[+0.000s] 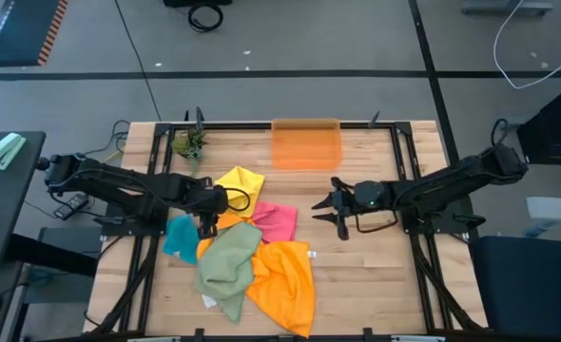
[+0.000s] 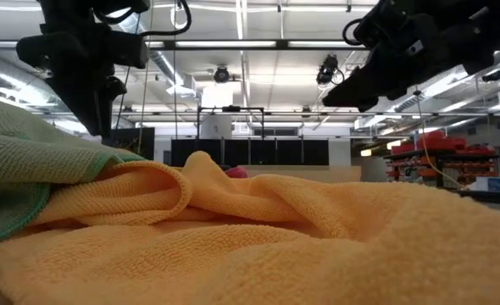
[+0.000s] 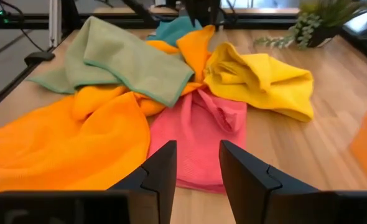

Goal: Fold microfiber towels
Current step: Fold the left orange microfiber cloth

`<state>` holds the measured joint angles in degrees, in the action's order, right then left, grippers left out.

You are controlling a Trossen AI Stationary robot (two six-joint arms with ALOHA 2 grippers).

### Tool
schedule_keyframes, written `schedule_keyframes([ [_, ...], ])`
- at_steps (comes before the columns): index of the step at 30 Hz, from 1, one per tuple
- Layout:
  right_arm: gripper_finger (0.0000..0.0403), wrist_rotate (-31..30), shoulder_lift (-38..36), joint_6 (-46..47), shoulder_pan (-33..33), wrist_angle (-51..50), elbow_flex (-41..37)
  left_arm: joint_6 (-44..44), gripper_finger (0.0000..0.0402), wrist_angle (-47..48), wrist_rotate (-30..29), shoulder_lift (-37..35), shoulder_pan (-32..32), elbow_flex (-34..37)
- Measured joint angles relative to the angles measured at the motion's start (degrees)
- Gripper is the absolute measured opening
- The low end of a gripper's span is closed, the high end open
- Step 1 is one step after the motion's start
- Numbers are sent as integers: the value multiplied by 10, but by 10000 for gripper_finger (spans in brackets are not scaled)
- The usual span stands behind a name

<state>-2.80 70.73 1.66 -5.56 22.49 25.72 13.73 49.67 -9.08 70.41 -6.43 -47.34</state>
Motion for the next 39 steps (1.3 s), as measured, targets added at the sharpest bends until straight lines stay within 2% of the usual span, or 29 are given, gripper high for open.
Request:
schedule_keyframes([
  [12,129,14,8,0,-4,-2,3,6,157,5,-9,30,31,27],
  [15,129,14,8,0,-6,-2,3,-1,149,0,20,36,38,27],
  [18,129,14,6,-2,-6,-7,3,-10,118,-9,46,34,38,27],
  [23,129,14,3,-2,-6,-8,3,-9,17,-8,78,32,36,27],
  [27,129,14,-11,-2,-6,-26,3,-7,12,-6,88,32,36,19],
  [32,129,14,-77,12,-6,-94,3,-44,7,-9,88,30,36,-72],
  [35,129,14,-130,24,-6,-145,3,-104,5,-21,82,30,36,-163],
  [39,129,14,-197,32,-6,-202,3,-211,4,-100,68,31,38,-274],
])
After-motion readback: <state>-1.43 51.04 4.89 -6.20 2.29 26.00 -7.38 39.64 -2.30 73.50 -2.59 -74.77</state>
